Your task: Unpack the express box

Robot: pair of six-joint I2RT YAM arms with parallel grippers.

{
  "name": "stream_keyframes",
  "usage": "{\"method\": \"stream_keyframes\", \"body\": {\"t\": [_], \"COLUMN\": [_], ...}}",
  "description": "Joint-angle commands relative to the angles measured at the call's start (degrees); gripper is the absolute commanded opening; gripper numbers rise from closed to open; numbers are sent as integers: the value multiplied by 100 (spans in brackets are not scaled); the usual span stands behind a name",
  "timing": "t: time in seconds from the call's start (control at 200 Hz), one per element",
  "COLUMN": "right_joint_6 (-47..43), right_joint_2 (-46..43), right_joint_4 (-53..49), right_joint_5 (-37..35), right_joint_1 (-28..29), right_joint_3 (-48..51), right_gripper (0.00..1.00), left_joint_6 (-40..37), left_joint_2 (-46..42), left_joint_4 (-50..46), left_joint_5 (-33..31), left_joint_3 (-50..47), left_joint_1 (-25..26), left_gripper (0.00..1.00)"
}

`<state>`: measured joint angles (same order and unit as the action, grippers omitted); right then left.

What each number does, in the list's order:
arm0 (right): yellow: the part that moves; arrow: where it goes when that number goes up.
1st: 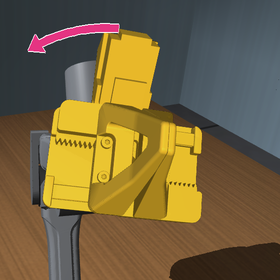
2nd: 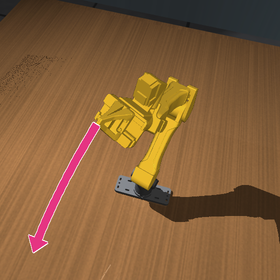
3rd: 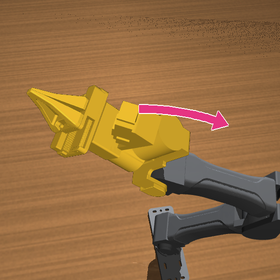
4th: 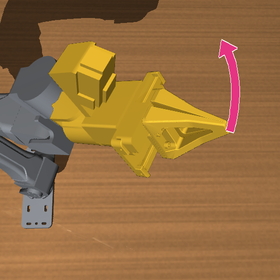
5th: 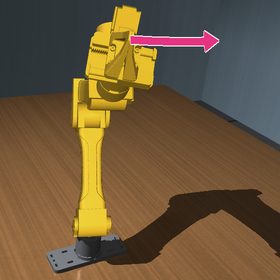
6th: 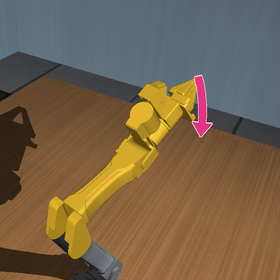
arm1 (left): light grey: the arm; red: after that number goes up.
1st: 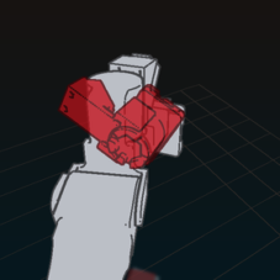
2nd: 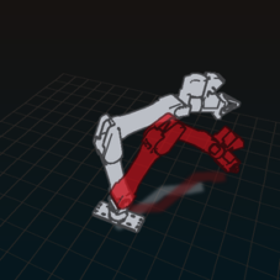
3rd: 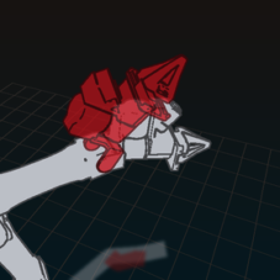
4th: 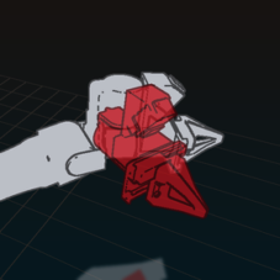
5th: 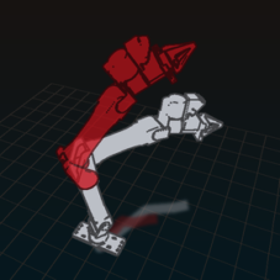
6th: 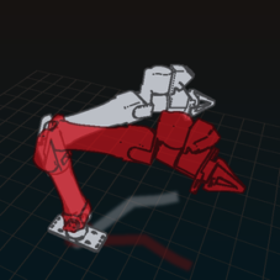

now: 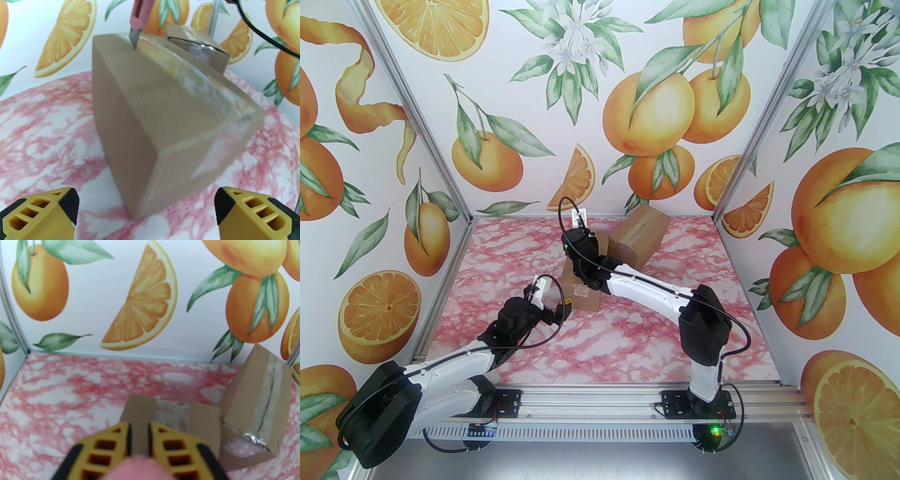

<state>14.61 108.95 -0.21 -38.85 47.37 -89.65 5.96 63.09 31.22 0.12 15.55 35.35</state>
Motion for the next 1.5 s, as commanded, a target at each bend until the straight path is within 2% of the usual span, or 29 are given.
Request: {"method": "stream_keyframes", "body": {"t": [0.0,0.145,0.26,0.405,0.736,0.991,1.496], "right_joint_6": [-15,-11,-20,-152,-219,-134,-38], "right_joint_2": [-71,-61,-104,-49,642,973,1357], "right_joint_4": [143,121,23,46,-264,-674,-1104], "right_joint_5": [218,576,683,352,319,273,101], "right_joint_1": [-180,-211,-211,-259,-582,-753,-813], "right_joint_3": [-280,-401,-466,-488,-1361,-1789,-2120], "right_gripper": [0,0,0,0,0,0,0], "left_joint_6": [-202,-366,-706,-1739,-2556,-2510,-1721], "left_joint_2": [129,416,316,65,472,1281,1901], "left_joint_4": [-34,36,-102,-777,-667,-325,345], "left_joint_5": [428,686,708,779,1929,3049,3208], "left_joint_3": [265,474,680,1077,1458,1954,1939], "left_joint_1": [50,112,112,83,-502,-1019,-1022], "left_gripper": [100,100,100,100,100,100,100]}}
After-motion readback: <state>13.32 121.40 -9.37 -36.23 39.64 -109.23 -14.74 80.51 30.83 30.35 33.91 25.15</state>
